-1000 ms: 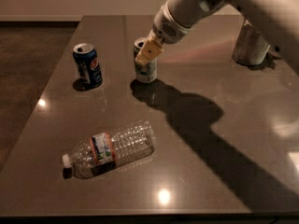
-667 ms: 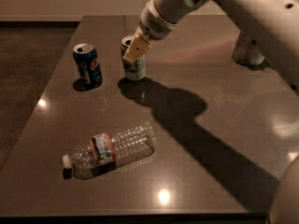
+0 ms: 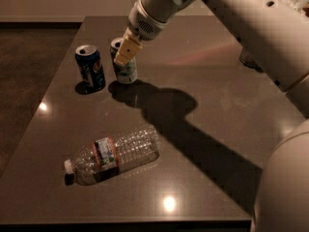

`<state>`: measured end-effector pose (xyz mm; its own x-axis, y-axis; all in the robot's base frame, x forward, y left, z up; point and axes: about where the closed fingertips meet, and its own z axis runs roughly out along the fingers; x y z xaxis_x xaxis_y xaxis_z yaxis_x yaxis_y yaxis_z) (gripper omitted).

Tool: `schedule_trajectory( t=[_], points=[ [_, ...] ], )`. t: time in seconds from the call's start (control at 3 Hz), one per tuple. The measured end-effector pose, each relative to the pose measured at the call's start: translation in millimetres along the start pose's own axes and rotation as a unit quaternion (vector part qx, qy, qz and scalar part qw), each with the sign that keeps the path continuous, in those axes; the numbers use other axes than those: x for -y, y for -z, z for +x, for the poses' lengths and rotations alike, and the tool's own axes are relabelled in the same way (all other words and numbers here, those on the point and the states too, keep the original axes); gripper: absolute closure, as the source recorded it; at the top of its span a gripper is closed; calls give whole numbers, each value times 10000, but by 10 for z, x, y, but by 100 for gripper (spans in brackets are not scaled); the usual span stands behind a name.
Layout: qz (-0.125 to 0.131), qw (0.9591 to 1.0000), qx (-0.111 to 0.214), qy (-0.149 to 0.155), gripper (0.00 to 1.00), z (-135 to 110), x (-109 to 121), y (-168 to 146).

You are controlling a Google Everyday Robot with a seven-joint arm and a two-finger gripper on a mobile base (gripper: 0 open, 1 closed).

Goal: Move 7up can near pepsi can

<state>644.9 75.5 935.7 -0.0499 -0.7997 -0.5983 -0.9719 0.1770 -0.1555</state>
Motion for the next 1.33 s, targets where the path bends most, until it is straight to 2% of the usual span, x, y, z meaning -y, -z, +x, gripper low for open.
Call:
schedule_trajectory(
  t=[0.33, 0.67, 1.0, 1.33],
  points=[
    [-121, 9999, -19, 49, 82, -24, -36, -118],
    [-219, 9998, -23, 20, 59, 13, -43, -193],
    [-97, 9999, 46, 2, 36, 90, -47, -154],
    [-107, 9999, 46, 2, 13, 89, -50, -177]
  ],
)
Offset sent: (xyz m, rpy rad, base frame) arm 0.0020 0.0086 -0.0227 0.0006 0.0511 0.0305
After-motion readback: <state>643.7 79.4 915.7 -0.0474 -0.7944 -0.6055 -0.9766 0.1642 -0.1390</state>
